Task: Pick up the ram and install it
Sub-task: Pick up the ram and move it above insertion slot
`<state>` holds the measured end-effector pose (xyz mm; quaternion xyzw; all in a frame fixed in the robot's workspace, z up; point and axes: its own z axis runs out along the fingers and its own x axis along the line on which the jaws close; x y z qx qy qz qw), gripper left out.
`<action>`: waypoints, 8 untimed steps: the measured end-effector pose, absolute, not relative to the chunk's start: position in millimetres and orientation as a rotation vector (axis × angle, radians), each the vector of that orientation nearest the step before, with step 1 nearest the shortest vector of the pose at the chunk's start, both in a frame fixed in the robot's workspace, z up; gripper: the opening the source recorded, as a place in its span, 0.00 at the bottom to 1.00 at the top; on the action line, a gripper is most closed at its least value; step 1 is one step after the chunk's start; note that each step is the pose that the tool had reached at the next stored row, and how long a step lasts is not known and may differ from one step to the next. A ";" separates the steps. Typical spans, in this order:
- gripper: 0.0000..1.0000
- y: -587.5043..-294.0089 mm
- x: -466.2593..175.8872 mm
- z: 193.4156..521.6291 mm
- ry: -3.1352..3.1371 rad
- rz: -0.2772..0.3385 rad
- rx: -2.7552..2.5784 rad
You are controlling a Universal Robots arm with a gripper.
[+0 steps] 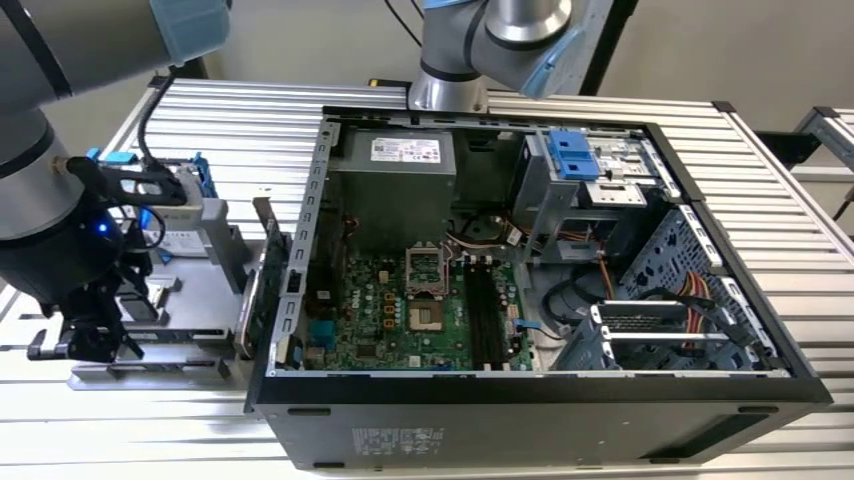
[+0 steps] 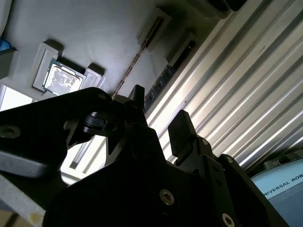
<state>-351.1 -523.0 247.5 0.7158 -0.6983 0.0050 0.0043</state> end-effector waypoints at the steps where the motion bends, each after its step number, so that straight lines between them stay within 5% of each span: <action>1: 1.00 -523.0 -351.2 247.0 -2.188 0.016 2.242; 8: 1.00 -523.0 -351.3 245.2 -2.188 0.016 2.242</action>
